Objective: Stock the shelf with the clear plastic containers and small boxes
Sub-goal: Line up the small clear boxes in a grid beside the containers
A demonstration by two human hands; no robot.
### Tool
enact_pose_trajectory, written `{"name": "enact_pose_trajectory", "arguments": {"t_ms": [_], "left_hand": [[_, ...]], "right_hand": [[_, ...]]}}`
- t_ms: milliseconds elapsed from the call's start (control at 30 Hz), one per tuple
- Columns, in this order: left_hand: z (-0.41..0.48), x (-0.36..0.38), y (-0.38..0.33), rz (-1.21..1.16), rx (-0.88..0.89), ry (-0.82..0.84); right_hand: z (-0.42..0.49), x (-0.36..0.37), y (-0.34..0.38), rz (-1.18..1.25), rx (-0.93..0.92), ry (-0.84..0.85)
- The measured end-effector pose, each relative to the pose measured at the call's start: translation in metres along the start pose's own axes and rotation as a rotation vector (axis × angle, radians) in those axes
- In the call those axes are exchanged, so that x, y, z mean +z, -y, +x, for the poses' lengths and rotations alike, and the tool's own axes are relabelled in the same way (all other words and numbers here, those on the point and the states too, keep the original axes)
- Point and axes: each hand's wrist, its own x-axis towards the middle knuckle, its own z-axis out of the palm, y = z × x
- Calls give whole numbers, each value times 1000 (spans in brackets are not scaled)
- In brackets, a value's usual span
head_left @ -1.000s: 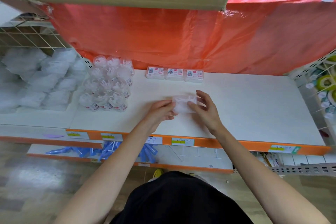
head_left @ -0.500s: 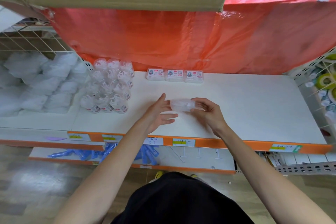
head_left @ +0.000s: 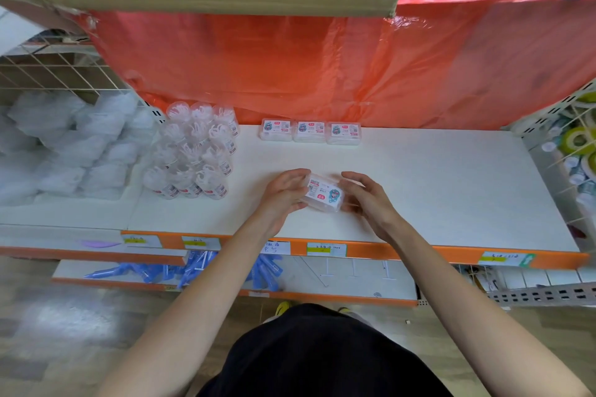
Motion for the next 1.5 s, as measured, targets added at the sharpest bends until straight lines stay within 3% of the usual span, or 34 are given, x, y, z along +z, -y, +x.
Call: {"name": "enact_pose_trajectory", "arguments": {"t_ms": [200,367,567,700,867,933,1133,1333,1500], "left_hand": [[-2,2,-1,37,33,5],[-2,5,1,4,-31,-82],[-3,13,8,29,-36,-46],[5,20,8,131,3,-139],[12,21,1,252,29,-152],[15,22,0,286,35,-122],[20,30,3,367,144,-105],[27,22,26,757,326,-256],[32,15,41,1177,436,-189]], "right_hand": [[2,3,-2,-87,-1,70],[3,5,-4,3,4,23],[10,5,-18,-2,12,-10],[12,2,-22,-311,-78,-14],[12,-10,-20,-713,-468,10],[13,-14,-16,-854,-544,56],[13,-16,-15,-892,-571,12],[21,-43,-15,-897,-499,-190],[37,-76,-13,-970,-412,-304]]}}
